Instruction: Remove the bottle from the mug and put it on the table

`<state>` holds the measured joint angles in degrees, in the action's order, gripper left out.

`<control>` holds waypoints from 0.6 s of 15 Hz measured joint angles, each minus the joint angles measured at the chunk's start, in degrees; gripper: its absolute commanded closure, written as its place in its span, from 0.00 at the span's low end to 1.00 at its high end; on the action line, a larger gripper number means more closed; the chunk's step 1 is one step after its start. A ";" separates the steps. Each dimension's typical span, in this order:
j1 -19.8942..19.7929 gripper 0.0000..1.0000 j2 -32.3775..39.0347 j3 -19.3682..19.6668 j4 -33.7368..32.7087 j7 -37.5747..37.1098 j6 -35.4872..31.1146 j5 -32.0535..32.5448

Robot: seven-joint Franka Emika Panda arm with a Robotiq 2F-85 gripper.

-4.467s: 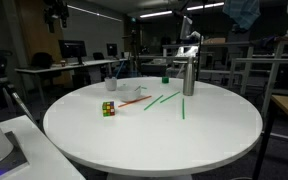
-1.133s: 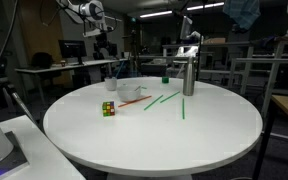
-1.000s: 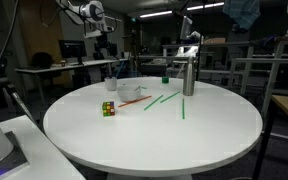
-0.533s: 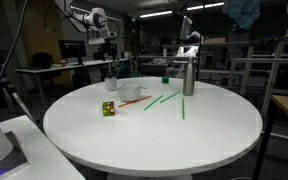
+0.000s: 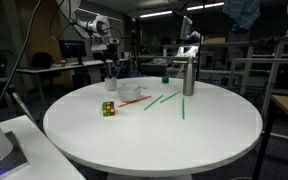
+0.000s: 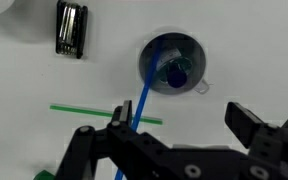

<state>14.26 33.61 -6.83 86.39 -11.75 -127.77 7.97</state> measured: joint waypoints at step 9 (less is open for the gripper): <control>0.87 0.00 5.65 -0.09 -4.29 0.00 0.87 -3.08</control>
<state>15.13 39.26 -6.93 82.10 -11.75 -126.90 4.88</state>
